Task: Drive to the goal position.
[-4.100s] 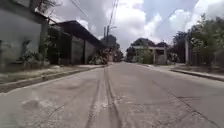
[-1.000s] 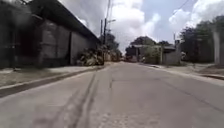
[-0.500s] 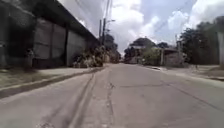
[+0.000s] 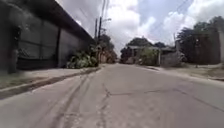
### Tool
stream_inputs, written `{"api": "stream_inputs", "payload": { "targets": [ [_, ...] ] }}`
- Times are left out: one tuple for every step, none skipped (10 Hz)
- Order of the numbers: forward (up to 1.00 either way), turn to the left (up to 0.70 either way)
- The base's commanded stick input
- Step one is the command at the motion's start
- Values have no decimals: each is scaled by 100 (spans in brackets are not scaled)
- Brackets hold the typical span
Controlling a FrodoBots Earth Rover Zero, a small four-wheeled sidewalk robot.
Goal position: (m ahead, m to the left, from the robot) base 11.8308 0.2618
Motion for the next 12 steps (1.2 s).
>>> {"api": "stream_inputs", "payload": {
  "targets": [
    [100, -3],
    [100, -4],
    [100, -3],
    [100, -3],
    [100, -3],
    [100, -3],
    [100, -3],
    [100, -3],
    [100, -3],
    [100, -3],
    [100, -11],
    [100, -22]
  ]
}}
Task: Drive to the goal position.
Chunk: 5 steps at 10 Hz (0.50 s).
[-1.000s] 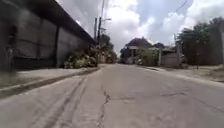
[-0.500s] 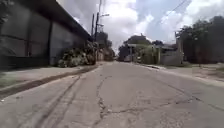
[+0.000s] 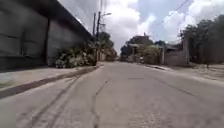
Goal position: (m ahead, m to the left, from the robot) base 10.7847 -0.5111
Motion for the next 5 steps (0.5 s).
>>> {"api": "stream_inputs", "payload": {
  "targets": [
    [100, -18],
    [100, -3],
    [100, 0],
    [100, -2],
    [100, -15]
  ]
}}
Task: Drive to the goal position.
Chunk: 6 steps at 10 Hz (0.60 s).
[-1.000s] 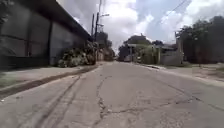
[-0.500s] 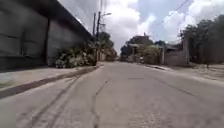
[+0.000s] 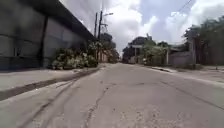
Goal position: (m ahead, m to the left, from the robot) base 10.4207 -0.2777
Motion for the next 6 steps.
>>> {"api": "stream_inputs", "payload": {
  "targets": [
    [100, -27],
    [100, -28],
    [100, -29],
    [100, 0],
    [100, 0],
    [100, 0]
  ]
}}
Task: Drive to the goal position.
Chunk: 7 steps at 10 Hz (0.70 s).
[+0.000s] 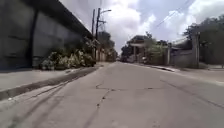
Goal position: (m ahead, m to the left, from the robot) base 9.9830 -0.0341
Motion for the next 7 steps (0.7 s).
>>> {"api": "stream_inputs", "payload": {
  "targets": [
    [100, 0],
    [100, 0],
    [100, 0],
    [100, -6],
    [100, -14],
    [100, -17],
    [100, -7]
  ]
}}
